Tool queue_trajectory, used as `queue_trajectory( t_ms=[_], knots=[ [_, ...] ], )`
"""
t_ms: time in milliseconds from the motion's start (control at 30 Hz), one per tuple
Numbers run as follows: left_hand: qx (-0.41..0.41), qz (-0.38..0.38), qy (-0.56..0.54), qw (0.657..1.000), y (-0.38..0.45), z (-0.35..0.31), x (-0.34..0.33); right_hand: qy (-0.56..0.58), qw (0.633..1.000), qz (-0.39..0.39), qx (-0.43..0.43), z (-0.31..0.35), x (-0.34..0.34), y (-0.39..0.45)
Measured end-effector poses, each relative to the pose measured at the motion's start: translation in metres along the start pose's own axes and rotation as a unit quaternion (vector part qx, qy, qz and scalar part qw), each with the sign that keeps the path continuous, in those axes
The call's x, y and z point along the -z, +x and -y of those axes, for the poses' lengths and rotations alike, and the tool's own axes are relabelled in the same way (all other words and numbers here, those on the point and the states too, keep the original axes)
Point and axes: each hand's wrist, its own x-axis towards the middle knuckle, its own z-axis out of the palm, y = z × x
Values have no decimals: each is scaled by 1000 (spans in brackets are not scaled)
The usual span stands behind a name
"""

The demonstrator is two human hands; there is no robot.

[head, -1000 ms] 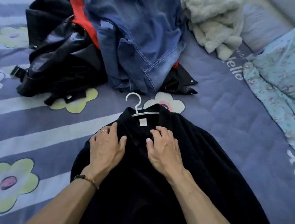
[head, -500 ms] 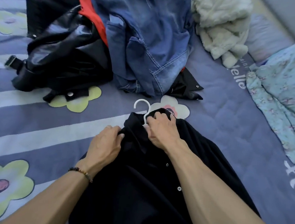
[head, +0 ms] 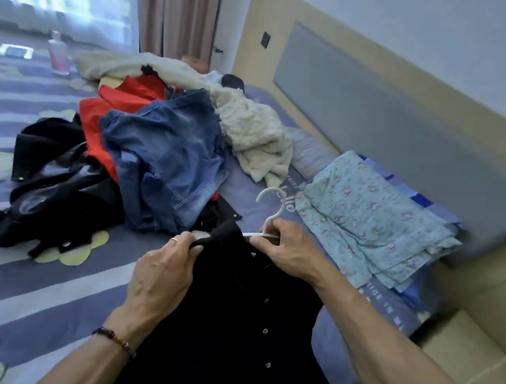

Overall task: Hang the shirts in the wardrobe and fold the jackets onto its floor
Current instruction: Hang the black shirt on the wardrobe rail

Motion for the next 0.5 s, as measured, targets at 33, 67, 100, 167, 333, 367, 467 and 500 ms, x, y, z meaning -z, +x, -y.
queue_trajectory(
  t_ms=[33,67,100,167,333,367,467,500],
  knots=[
    [-23,-7,-5,1000,8,-28,14,28,999,-16,-13,3,33,-18],
    [-46,-10,-3,999,14,-48,23,55,998,-31,-26,3,56,-33],
    [-71,-11,0,997,23,-71,32,82,995,-50,-35,3,84,-49],
    [-127,-20,6,992,42,-115,46,124,988,-67,-56,0,136,-79],
    [-259,-26,-30,965,84,-243,83,173,979,-48,-94,10,282,-182],
    [-270,-18,-43,962,90,-260,84,167,980,-48,-96,14,300,-196],
    [-281,30,-80,956,106,-314,81,157,974,-97,-132,22,344,-229],
    [-291,46,-89,951,110,-341,80,149,967,-137,-154,23,360,-245]
  ],
)
